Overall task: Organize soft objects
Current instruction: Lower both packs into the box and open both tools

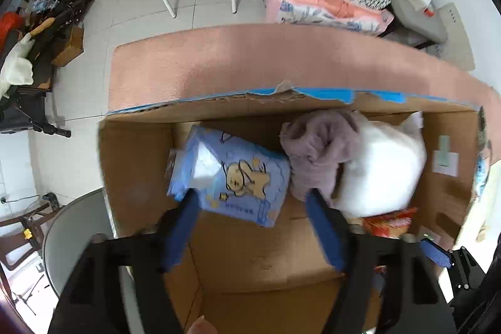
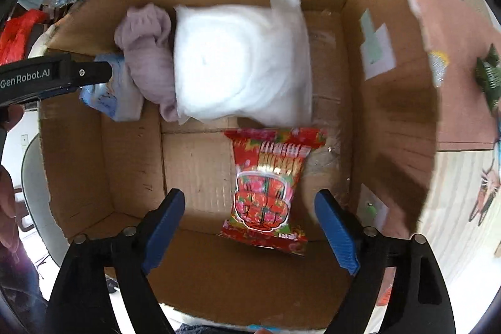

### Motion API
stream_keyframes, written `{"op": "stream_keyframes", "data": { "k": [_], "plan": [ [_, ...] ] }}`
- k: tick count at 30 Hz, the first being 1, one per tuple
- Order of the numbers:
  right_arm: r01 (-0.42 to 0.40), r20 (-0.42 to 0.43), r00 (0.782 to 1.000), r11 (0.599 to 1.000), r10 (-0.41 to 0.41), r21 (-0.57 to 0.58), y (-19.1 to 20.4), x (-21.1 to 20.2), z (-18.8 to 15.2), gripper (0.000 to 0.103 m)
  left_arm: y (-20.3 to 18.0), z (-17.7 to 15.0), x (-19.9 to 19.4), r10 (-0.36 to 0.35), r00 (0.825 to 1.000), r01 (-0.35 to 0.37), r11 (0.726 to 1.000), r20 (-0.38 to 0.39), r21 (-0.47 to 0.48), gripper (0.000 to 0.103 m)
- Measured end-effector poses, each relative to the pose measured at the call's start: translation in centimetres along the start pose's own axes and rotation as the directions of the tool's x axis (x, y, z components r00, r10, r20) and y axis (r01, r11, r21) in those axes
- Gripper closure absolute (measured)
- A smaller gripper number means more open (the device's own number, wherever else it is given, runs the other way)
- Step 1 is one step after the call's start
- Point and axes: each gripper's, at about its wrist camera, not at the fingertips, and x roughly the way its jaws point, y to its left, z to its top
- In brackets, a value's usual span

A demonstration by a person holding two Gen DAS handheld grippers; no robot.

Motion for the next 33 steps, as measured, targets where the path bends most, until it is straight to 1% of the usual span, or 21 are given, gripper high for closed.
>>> {"op": "stream_keyframes", "data": {
  "k": [1, 3, 4, 5, 6, 9, 12, 18, 21, 26, 31, 33],
  "plan": [
    [0.012, 0.005, 1.0, 1.0, -0.012, -0.002, 0.0, -0.5, -0.2, 0.011, 0.1, -0.4, -0.8, -0.007, 1.0, 0.008, 1.0, 0.018, -0.008, 0.018],
    [0.028, 0.032, 0.999, 1.0, -0.028, -0.012, 0.0, -1.6, -0.6, 0.004, 0.2, -1.1, -1.9, -0.017, 0.999, 0.018, 1.0, 0.042, -0.014, 0.017],
    [0.035, 0.045, 0.998, 0.999, -0.034, -0.017, 0.1, -2.2, -0.9, 0.002, 0.2, -1.8, -2.7, -0.026, 0.998, 0.028, 0.999, 0.058, -0.021, 0.014],
    [0.039, 0.053, 0.998, 0.999, -0.038, -0.018, 0.3, -2.6, -1.1, 0.0, 0.3, -2.2, -3.1, -0.027, 0.997, 0.029, 0.999, 0.072, -0.025, 0.007],
    [0.044, 0.064, 0.997, 0.999, -0.043, -0.023, 0.3, -3.0, -1.4, 0.0, 0.2, -2.7, -3.6, -0.025, 0.996, 0.028, 0.999, 0.088, -0.028, 0.003],
    [0.071, 0.103, 0.992, 0.997, -0.067, -0.038, 1.2, -4.4, -2.1, 0.0, 0.0, -5.0, -5.2, -0.018, 0.991, 0.023, 0.999, 0.133, -0.035, 0.002],
    [0.076, 0.133, 0.989, 0.996, -0.07, -0.043, 1.4, -5.3, -3.2, 0.0, -0.6, -7.2, -6.5, -0.015, 0.986, 0.021, 0.999, 0.168, -0.035, 0.002],
    [0.09, 0.207, 0.975, 0.994, -0.076, -0.06, 1.4, -8.5, -6.7, 0.0, -1.3, -11.8, -8.9, -0.001, 0.97, 0.013, 0.999, 0.243, -0.051, 0.002],
    [0.096, 0.242, 0.967, 0.993, -0.077, -0.067, 1.5, -9.5, -8.4, 0.0, -1.8, -14.3, -9.6, -0.001, 0.966, 0.016, 0.998, 0.257, -0.057, 0.002],
    [0.09, 0.276, 0.959, 0.993, -0.066, -0.076, 1.0, -11.2, -10.7, 0.0, -2.3, -17.0, -10.2, 0.017, 0.962, -0.003, 0.999, 0.272, -0.051, 0.002],
    [0.071, 0.291, 0.956, 0.993, -0.043, -0.089, 0.5, -12.5, -12.4, 0.0, -2.9, -18.7, -11.3, 0.032, 0.956, -0.017, 0.998, 0.291, -0.056, 0.002],
    [0.043, 0.294, 0.956, 0.994, -0.013, -0.098, 0.3, -13.0, -12.9, 0.0, -3.2, -19.2, -11.9, 0.047, 0.952, -0.031, 0.998, 0.302, -0.058, 0.002]
  ]
}}
